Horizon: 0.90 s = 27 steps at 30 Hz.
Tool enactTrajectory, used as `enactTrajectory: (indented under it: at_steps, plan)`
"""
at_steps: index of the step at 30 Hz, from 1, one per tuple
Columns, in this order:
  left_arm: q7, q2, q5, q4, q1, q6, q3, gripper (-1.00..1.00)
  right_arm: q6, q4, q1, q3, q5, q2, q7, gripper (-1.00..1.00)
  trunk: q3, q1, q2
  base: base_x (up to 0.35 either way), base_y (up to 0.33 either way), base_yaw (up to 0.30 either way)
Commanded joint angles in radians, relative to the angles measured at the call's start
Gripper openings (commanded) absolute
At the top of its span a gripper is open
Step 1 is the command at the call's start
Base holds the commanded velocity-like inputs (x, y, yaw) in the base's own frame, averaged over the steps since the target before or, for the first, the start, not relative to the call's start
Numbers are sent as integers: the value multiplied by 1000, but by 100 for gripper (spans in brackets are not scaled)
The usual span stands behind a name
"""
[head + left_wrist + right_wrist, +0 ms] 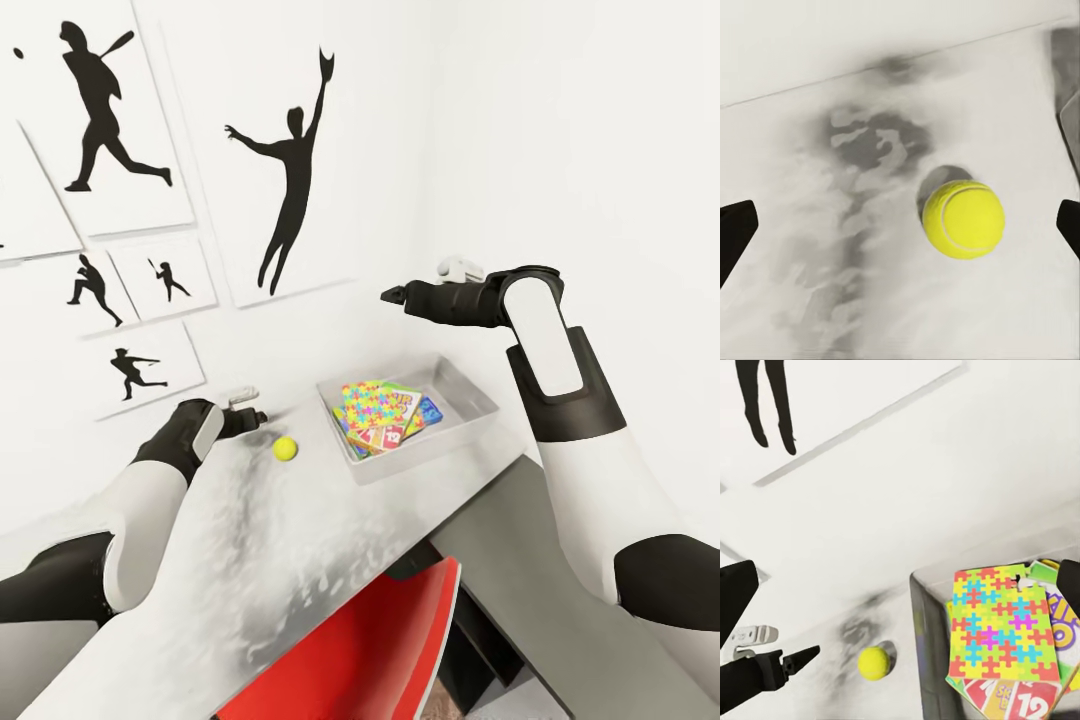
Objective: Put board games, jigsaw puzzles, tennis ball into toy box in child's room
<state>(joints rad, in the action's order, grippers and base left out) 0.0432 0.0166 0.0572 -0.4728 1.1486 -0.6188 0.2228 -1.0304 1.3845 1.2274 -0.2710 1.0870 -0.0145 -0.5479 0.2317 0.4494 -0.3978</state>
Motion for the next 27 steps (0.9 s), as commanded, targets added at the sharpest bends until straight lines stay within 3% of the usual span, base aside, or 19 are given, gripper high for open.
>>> enactTrajectory:
  at_steps: [1, 10, 27]
  plan:
    - [5, -3, 6, -2, 1, 0, 3, 100, -1, 1, 1, -2, 10, -1, -10, 100, 4, 1, -2, 0, 0, 0]
    - [4, -39, 6, -6, 0, 32, 1, 100, -1, 1, 1, -5, 10, -1, -10, 100, 18, 1, -2, 0, 0, 0]
    - [4, -44, 6, -22, 1, 69, 1, 100, 0, 1, 1, -5, 8, -1, -10, 100, 46, 1, -2, 0, 0, 0]
